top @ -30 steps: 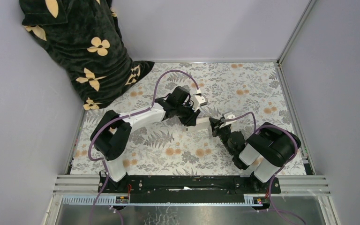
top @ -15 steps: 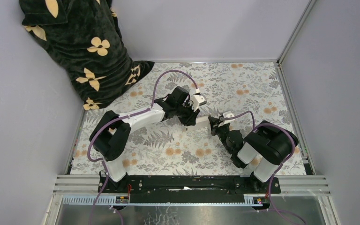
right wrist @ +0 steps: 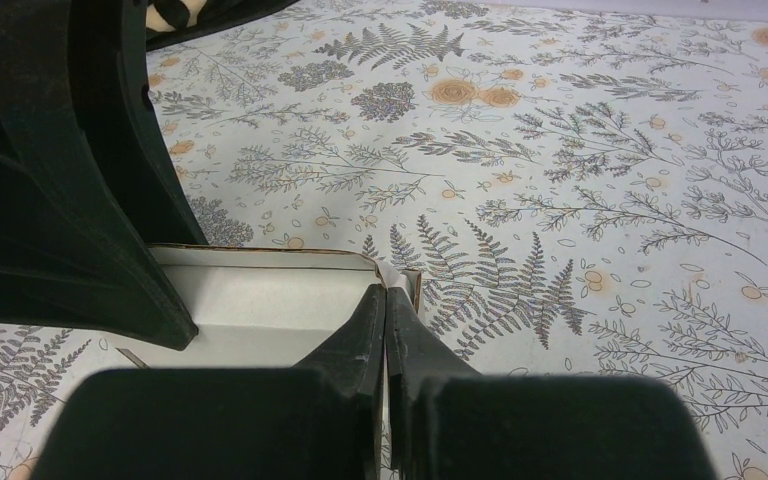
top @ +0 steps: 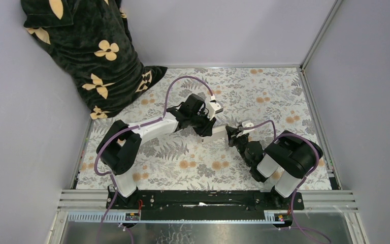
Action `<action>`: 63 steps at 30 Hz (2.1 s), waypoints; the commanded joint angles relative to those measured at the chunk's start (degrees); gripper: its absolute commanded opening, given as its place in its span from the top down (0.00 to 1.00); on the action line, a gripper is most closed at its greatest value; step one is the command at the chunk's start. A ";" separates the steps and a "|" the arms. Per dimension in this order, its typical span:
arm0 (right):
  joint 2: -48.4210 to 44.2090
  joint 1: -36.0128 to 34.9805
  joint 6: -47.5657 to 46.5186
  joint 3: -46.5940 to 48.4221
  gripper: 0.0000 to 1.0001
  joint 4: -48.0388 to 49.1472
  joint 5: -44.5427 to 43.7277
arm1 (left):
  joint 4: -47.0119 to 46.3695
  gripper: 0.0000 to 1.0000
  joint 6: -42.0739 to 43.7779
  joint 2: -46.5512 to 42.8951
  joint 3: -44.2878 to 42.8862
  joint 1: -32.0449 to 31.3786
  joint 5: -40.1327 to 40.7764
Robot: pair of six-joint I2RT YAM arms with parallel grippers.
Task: Fold the paper box
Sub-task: Close the paper box at the center of the board.
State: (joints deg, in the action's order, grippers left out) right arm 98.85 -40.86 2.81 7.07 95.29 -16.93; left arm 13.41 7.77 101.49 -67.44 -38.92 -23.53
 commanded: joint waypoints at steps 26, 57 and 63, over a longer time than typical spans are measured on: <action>3.57 -1.40 -0.28 -4.39 1.00 2.71 -1.37 | -19.72 0.64 -12.19 -6.27 6.15 7.95 8.55; 2.16 -3.18 -1.94 -0.97 1.00 -3.15 -3.50 | -25.47 0.63 -27.66 -10.50 10.94 5.87 8.05; 1.64 -3.26 -1.93 -0.35 1.00 -4.74 -3.39 | -13.31 0.87 -31.25 -15.12 9.49 5.92 20.22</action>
State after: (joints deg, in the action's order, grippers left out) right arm 98.15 -43.57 2.37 8.03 95.11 -18.76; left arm -7.16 -20.36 90.89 -56.75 -33.06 -13.52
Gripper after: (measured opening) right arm 0.026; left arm 0.184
